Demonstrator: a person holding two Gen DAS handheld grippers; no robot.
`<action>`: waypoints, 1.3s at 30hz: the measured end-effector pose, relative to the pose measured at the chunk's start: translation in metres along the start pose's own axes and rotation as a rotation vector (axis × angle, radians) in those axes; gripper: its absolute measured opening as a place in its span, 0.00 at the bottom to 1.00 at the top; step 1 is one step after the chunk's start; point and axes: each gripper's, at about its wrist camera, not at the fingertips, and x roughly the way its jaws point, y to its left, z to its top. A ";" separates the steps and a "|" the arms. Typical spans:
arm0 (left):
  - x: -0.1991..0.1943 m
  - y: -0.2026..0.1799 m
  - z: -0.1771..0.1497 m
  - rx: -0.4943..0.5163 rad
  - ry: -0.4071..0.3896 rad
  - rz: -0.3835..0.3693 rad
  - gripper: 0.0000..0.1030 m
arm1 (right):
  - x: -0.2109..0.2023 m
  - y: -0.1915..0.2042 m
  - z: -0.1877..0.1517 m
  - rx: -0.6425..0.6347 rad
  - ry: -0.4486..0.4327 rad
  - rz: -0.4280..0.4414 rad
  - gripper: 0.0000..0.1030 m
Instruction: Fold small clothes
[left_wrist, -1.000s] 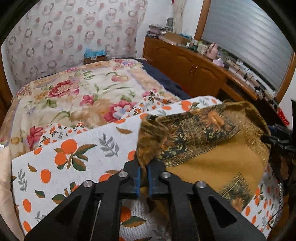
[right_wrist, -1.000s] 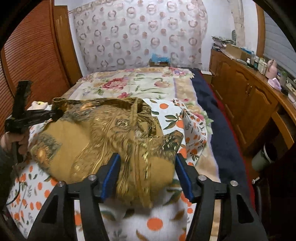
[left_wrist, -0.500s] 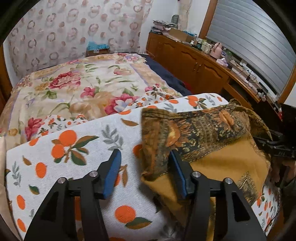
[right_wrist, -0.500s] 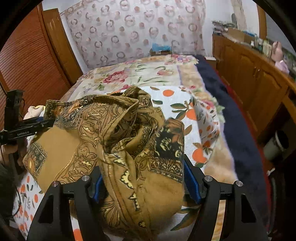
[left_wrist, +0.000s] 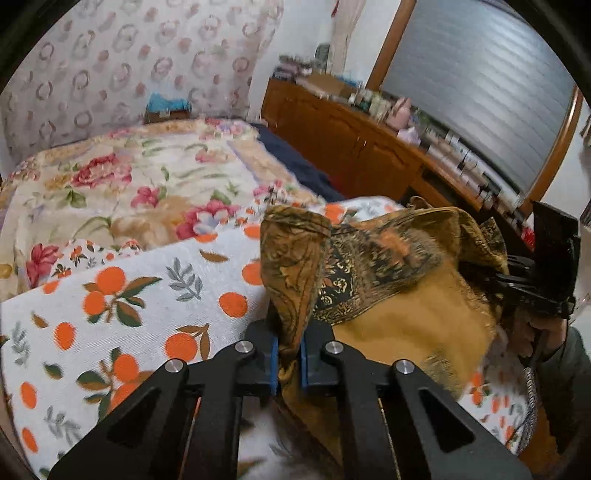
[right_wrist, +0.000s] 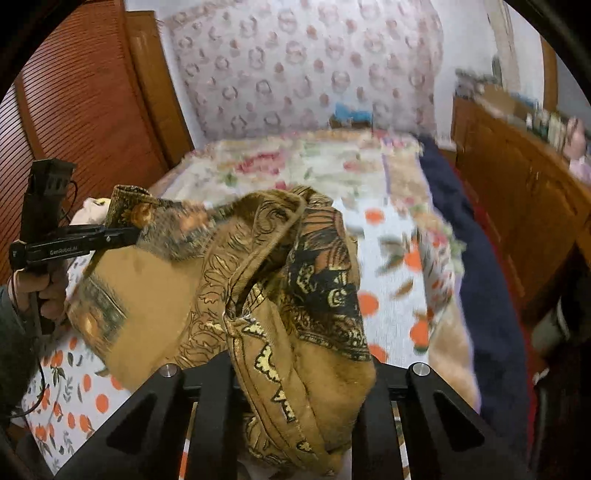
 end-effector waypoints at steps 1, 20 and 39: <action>-0.009 -0.002 0.000 -0.001 -0.023 -0.003 0.08 | -0.006 0.005 0.004 -0.017 -0.022 -0.003 0.17; -0.237 0.075 -0.090 -0.246 -0.427 0.332 0.08 | 0.021 0.223 0.130 -0.484 -0.209 0.256 0.16; -0.255 0.165 -0.195 -0.515 -0.390 0.494 0.08 | 0.246 0.384 0.227 -0.620 0.023 0.374 0.33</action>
